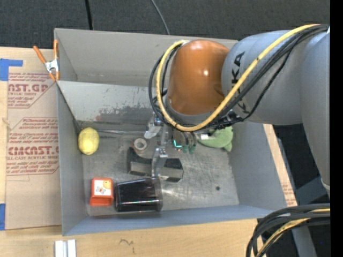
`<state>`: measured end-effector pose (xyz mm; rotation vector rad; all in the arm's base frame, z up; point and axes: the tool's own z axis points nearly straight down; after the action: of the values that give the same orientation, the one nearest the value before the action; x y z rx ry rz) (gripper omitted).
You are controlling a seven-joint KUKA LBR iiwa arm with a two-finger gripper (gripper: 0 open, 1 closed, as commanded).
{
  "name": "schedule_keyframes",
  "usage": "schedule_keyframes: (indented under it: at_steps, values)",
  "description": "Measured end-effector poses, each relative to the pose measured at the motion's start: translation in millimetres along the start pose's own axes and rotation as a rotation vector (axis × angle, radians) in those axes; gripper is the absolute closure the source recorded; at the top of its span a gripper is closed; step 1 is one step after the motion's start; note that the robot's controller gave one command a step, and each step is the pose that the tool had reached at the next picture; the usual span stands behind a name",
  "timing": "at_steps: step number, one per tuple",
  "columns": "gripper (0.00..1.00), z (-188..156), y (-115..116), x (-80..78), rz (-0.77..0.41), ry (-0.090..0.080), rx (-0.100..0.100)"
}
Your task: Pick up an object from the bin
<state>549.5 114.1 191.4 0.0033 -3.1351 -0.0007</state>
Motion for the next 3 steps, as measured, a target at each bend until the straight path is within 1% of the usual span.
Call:
schedule_keyframes:
  at_steps: [1,2,3]
  values:
    - [0.00,-4.4,-0.7,-1.8,0.002,-0.008,-0.001]
    - [0.00,65.5,-14.7,-18.0,0.044,-0.013,-0.002]
    - [0.00,85.2,-17.2,-28.2,0.079,-0.030,-0.009]
